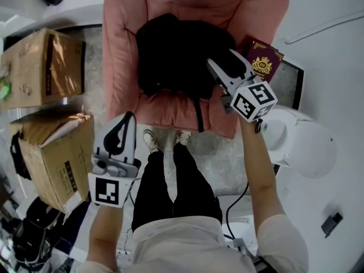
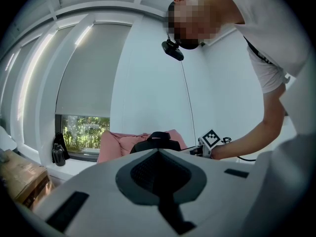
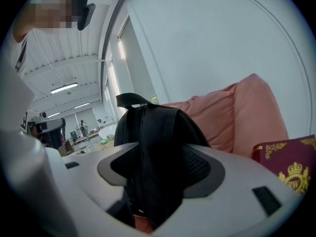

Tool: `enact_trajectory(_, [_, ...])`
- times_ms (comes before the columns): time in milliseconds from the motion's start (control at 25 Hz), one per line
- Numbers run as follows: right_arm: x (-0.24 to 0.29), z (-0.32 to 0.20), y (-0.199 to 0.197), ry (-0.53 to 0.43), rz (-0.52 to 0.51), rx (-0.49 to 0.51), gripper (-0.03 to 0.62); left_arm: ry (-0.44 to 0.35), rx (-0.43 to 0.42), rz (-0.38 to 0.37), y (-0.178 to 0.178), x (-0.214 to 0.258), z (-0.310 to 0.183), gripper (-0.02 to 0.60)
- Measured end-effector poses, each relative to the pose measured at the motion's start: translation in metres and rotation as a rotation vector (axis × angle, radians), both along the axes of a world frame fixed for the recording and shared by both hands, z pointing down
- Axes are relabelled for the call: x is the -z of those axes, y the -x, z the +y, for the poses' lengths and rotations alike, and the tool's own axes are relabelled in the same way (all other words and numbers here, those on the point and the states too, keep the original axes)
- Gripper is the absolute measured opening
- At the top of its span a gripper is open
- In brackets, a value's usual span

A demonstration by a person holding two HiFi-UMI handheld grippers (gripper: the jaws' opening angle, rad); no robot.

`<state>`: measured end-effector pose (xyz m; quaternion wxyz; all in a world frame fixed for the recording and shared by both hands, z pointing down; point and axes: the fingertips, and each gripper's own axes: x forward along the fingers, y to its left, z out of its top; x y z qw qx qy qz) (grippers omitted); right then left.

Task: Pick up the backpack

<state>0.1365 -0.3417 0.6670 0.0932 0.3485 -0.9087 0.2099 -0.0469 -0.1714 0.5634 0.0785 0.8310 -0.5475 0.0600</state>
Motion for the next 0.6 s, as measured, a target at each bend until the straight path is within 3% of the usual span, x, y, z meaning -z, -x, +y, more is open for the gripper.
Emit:
enact_trajectory(240, [0.015,0.004,-0.007,0.024,-0.113,0.054,0.27,-0.003,-0.007,-0.01,-0.02,0.004,0.003,0.011])
enact_trajectory(600, [0.028,0.005,-0.007,0.01,-0.162,0.189,0.268,0.011,0.014,-0.029,-0.023,0.003,0.011,0.011])
